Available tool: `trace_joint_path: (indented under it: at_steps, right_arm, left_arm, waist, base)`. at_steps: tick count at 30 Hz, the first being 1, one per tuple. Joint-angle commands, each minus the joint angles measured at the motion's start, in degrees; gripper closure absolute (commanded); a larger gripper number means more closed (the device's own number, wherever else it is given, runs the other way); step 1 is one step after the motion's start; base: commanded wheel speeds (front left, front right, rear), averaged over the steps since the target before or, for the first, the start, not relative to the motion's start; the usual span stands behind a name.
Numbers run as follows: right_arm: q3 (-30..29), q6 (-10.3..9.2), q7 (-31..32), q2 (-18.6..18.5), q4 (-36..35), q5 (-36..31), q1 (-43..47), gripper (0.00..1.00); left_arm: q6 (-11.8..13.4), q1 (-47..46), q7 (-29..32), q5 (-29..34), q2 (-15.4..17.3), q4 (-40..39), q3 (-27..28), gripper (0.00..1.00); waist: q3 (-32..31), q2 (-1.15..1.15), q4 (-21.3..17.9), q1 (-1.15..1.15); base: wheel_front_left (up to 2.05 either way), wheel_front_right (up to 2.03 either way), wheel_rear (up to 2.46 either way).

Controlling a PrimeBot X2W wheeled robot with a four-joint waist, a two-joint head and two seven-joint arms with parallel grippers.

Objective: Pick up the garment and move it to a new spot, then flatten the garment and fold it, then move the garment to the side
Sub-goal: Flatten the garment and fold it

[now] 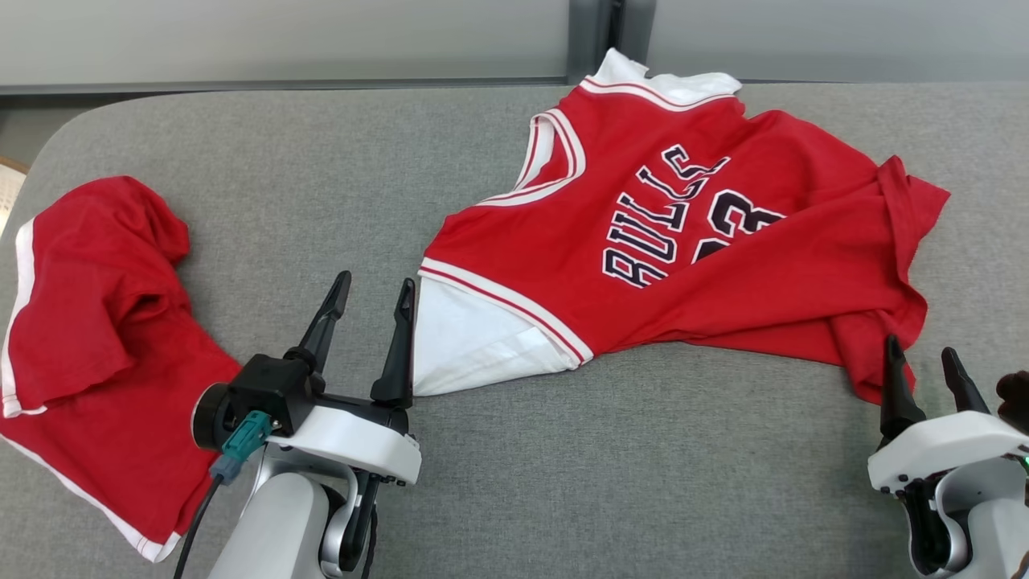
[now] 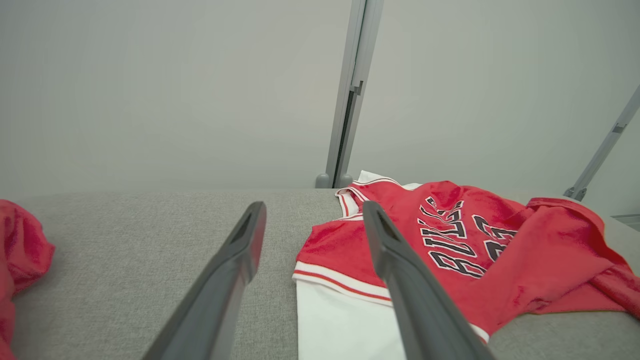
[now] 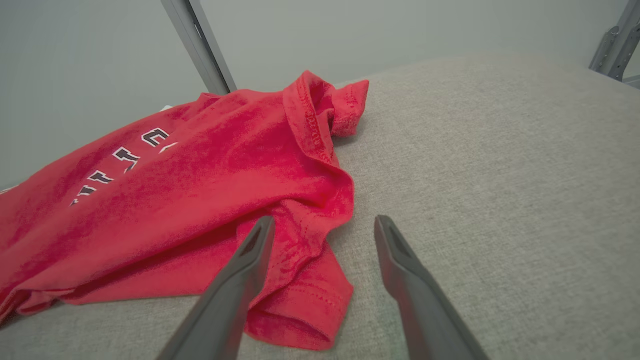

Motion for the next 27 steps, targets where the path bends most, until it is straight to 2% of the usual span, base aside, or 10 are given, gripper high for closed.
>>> trace_joint_path:
  at_steps: [1, 7, 15, 16, 17, 18, 19, 21, 27]
  right_arm:
    - [0.0, -0.02, 0.8, -0.4, 0.5, 0.6, -1.0, 0.00]
    - [1.2, -0.02, 3.0, -1.1, 2.0, 2.9, -2.4, 0.00]
    - [2.5, -0.02, 2.9, -1.3, 2.8, 5.1, -3.0, 0.01]
    - [2.7, -0.02, 3.0, -1.4, 2.9, 5.3, -3.1, 0.36]
    - [2.9, -0.02, 2.9, -1.5, 2.8, 5.6, -3.2, 0.60]
    - [3.2, -0.02, 2.8, -1.6, 2.8, 5.9, -3.3, 0.73]
    - [3.2, -0.02, 2.8, -1.6, 2.8, 5.9, -3.3, 0.73]
    - [3.5, -0.02, 2.6, -1.8, 2.7, 6.4, -3.4, 1.00]
    - [3.8, -0.02, 1.0, -2.6, 1.8, 6.7, -2.5, 1.00]
  left_arm:
    - [-0.2, 0.0, 0.0, -0.3, 0.2, -0.3, -0.2, 0.00]
    - [-0.2, -0.9, 0.0, -0.4, 0.2, -0.1, -0.5, 0.00]
    - [-0.1, -0.8, 0.0, -0.5, 0.2, -0.2, -0.3, 0.00]
    - [-0.1, -0.9, 0.0, -0.5, 0.2, -0.2, -0.3, 0.00]
    - [0.0, -0.9, 0.0, -0.5, 0.2, -0.1, -0.3, 0.00]
    - [-0.1, -1.0, 0.0, -0.5, 0.2, 0.0, -0.4, 0.00]
    - [-0.1, -1.0, 0.0, -0.5, 0.2, 0.0, -0.4, 0.00]
    - [-0.1, -1.1, 0.0, -0.5, 0.2, 0.1, -0.4, 0.00]
    - [-0.2, -1.1, 0.0, -0.6, 0.2, 0.5, -0.2, 0.00]
  waist:
    - [0.6, 0.00, 0.6, 0.00]
    - [1.7, 0.00, 1.7, 0.00]
    - [2.2, 0.00, 1.8, 0.00]
    - [2.2, 0.00, 1.7, 0.00]
    - [2.3, 0.00, 1.7, 0.00]
    - [2.3, 0.00, 1.6, 0.00]
    - [2.3, 0.00, 1.6, 0.00]
    - [2.3, 0.00, 1.5, 0.00]
    - [2.1, 0.00, 1.0, 0.00]
  base:
    - [0.00, 0.00, 0.00]
    - [0.00, 0.00, 0.00]
    - [0.00, 0.00, 0.00]
    - [0.00, 0.00, 0.00]
    - [0.00, 0.00, 0.00]
    - [0.00, 0.00, 0.00]
    - [0.00, 0.00, 0.00]
    - [0.00, 0.00, 0.00]
    - [0.00, 0.00, 0.00]
